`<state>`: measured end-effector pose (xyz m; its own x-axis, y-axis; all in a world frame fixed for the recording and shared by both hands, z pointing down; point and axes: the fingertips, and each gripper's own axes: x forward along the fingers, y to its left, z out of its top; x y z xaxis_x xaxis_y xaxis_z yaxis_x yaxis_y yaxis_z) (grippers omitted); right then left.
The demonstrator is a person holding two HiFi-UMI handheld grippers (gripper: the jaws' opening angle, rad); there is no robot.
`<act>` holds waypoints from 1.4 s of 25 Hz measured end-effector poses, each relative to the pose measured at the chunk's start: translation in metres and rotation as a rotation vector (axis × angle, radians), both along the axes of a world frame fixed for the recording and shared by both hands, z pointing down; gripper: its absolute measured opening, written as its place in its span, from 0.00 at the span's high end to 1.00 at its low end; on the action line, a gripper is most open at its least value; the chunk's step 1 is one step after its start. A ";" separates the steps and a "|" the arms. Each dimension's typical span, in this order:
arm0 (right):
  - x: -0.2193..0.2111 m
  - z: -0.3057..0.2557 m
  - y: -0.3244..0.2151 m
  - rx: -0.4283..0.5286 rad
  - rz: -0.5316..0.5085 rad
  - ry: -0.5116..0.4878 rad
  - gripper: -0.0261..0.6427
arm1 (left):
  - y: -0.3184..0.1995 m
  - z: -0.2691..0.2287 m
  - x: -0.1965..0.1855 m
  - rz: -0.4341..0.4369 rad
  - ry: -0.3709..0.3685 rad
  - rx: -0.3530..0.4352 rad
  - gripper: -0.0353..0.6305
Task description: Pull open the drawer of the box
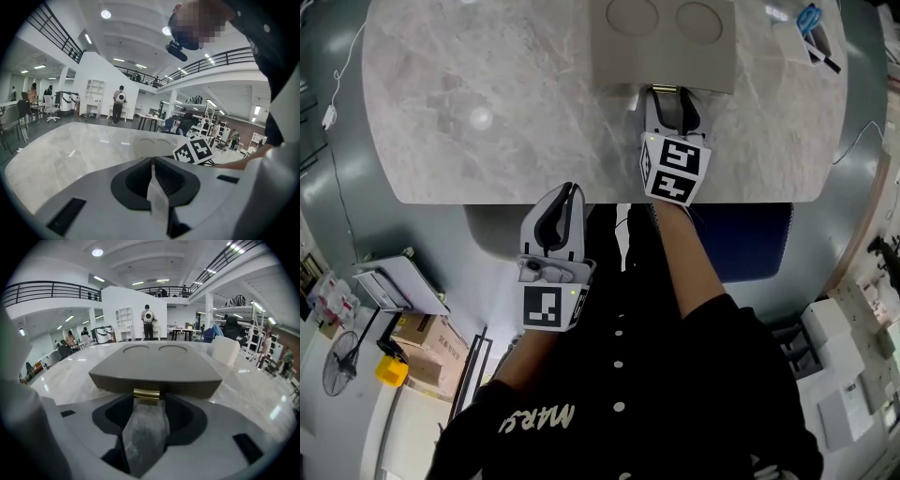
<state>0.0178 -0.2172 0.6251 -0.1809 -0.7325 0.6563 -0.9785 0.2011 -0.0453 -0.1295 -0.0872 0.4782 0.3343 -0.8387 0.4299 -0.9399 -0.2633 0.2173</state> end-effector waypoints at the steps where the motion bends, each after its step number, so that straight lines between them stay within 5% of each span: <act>1: -0.001 0.000 0.000 0.004 0.001 0.007 0.67 | 0.000 0.002 0.000 0.000 0.000 -0.004 0.90; 35: -0.001 0.002 0.075 -0.095 -0.036 0.046 0.72 | 0.014 0.002 0.014 0.029 -0.031 -0.014 0.90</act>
